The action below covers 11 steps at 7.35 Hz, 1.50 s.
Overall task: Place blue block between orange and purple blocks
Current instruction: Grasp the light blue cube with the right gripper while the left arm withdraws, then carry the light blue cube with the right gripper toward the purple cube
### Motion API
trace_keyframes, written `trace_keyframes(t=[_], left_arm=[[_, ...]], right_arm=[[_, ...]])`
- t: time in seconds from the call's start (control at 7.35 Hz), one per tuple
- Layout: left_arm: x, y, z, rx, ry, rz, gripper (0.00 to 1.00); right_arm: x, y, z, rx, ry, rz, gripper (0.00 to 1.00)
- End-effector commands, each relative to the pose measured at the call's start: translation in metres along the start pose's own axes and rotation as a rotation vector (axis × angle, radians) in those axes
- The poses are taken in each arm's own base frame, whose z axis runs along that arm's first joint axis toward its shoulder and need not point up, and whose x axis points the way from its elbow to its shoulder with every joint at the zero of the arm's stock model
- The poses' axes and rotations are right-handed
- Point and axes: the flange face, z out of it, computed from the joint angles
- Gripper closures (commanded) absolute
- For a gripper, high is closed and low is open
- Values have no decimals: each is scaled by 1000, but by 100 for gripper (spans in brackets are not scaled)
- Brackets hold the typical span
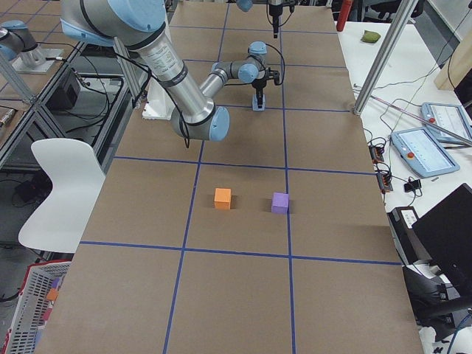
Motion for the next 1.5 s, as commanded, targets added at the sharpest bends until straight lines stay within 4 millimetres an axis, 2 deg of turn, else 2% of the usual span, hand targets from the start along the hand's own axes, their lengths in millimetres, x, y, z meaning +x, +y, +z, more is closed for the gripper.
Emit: trace_keyframes(t=[0.0,0.14,0.27,0.41,0.54,0.68,0.82,0.95,1.09,1.22,1.36], left_arm=[[-55,-9,-16,19,-26,91,0],[-94,-12,-25,0,-5,122,0],[-140,-12,-37,8,-21,166,0],[-191,-5,-46,9,-40,210,0],[-250,3,-42,-17,-33,234,0],[-313,5,-39,-31,-17,142,0],[-343,4,-27,-36,-10,155,0],[-362,3,-22,-29,-15,195,0],[-372,6,-26,-10,-16,241,0],[-382,14,-25,15,-19,263,0],[-390,24,-18,42,-20,285,0]], right_arm=[[-3,1,-14,8,-22,-7,100],[-3,0,-28,21,-36,-5,100],[6,-9,-52,31,-18,14,100],[34,-15,-78,61,-35,27,100],[92,-21,-101,96,-53,54,100],[151,-26,-113,101,-51,94,100],[209,-35,-125,84,-48,73,100],[270,-43,-138,82,-36,34,100],[343,-54,-150,61,-26,68,100],[405,-66,-164,47,-20,52,100],[462,-60,-162,23,6,45,100]])
